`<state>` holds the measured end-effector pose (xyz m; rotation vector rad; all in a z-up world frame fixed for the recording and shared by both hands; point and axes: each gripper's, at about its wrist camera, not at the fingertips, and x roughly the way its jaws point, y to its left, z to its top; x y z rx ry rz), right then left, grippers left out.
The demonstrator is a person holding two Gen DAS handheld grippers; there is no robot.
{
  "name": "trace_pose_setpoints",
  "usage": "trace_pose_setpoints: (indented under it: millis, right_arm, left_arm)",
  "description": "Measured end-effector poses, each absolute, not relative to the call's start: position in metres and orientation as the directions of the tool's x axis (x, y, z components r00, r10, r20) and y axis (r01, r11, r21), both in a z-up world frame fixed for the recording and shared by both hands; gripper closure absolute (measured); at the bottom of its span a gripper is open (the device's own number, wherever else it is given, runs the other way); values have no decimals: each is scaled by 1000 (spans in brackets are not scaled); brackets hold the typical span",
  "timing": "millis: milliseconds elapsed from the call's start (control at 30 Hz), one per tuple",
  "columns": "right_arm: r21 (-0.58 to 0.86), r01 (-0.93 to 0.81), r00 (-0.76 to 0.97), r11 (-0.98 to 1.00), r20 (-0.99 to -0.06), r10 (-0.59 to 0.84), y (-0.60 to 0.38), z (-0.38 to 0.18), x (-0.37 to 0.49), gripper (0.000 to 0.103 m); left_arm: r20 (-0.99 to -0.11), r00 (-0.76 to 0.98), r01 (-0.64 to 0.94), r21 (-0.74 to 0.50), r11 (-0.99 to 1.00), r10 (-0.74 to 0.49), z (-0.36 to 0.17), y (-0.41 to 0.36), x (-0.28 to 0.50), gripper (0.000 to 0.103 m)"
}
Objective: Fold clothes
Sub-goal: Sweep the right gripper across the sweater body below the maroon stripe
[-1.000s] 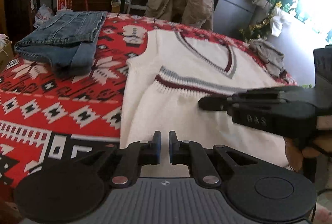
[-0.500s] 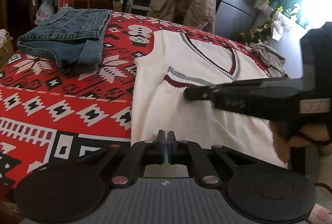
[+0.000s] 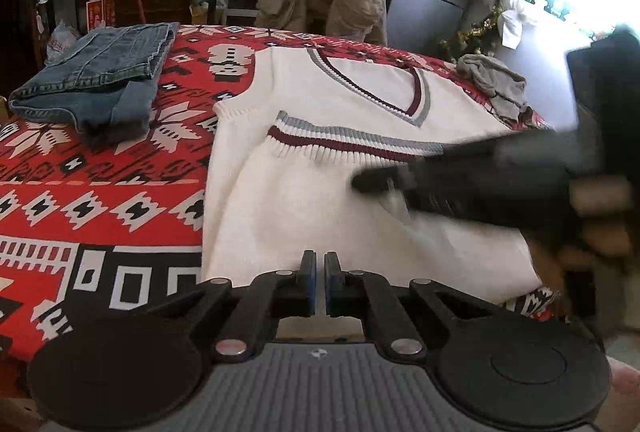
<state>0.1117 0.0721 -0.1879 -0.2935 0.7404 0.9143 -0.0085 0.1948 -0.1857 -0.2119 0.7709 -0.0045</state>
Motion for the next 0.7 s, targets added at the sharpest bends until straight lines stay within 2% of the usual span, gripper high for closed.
trace_pose_setpoints:
  millis: [100, 233, 367, 467, 667, 700]
  right_arm:
    - [110, -769, 402, 629, -683, 610, 71, -182, 128, 101]
    - [127, -791, 381, 598, -663, 644, 50, -170, 116, 99]
    - [122, -834, 320, 539, -688, 651, 37, -174, 94, 99]
    - [84, -838, 334, 540, -703, 628, 41, -184, 93, 100]
    - [93, -747, 429, 658, -689, 584, 51, -184, 131, 103]
    - [117, -743, 424, 659, -679, 599, 48, -180, 132, 100]
  left_arm:
    - [-694, 715, -86, -204, 975, -82, -184, 196, -11, 97]
    - [-661, 737, -76, -292, 953, -144, -181, 197, -10, 97]
    - [-649, 736, -6, -289, 957, -191, -180, 180, -2, 97]
    - [-671, 720, 13, -243, 970, -178, -187, 169, -1, 97]
    - [-684, 706, 0, -256, 967, -181, -187, 173, -7, 97]
    - [-685, 705, -12, -271, 963, -184, -186, 175, -8, 97]
